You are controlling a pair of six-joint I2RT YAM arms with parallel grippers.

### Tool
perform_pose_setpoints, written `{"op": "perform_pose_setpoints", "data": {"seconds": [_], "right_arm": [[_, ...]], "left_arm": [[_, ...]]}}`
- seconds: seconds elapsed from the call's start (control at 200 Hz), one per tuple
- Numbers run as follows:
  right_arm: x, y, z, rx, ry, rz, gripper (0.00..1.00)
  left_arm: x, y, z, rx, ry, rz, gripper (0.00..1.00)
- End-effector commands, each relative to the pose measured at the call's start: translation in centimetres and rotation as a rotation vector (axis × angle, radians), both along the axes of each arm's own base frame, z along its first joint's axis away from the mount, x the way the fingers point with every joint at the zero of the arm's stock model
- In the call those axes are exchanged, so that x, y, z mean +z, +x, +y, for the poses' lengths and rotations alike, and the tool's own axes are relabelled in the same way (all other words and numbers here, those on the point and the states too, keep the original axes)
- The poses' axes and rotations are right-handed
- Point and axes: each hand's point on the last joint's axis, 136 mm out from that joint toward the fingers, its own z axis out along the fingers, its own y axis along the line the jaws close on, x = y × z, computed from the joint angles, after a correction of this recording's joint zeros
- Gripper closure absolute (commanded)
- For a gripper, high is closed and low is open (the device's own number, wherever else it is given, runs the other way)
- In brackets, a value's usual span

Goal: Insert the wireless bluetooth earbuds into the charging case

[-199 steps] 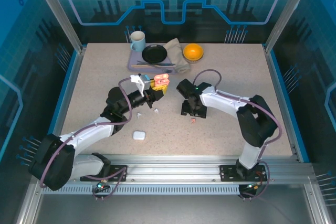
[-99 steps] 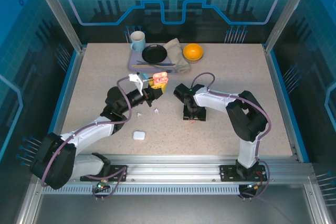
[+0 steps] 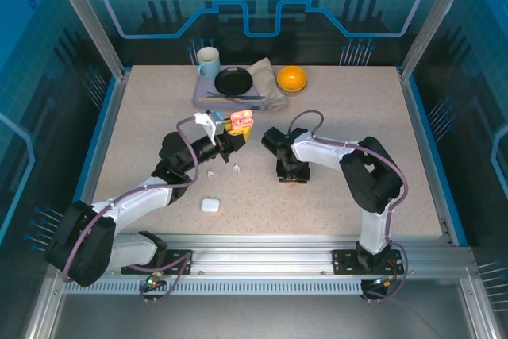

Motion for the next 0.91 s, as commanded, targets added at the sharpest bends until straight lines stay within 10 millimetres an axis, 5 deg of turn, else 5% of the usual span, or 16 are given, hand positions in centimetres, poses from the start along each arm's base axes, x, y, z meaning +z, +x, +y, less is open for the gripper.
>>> {"op": "perform_pose_setpoints", "data": {"seconds": [0.0, 0.395, 0.9], "right_arm": [[-0.5, -0.8, -0.7, 0.002, -0.041, 0.015, 0.63], [-0.1, -0.9, -0.7, 0.005, -0.018, -0.004, 0.71], [4.1, 0.1, -1.6, 0.003, 0.049, -0.182, 0.71]], "left_arm": [[0.8, 0.0, 0.5, 0.017, -0.023, -0.032, 1.0], [0.7, 0.1, 0.6, 0.02, -0.022, -0.026, 1.0], [0.7, 0.0, 0.5, 0.015, -0.017, -0.011, 1.0]]}}
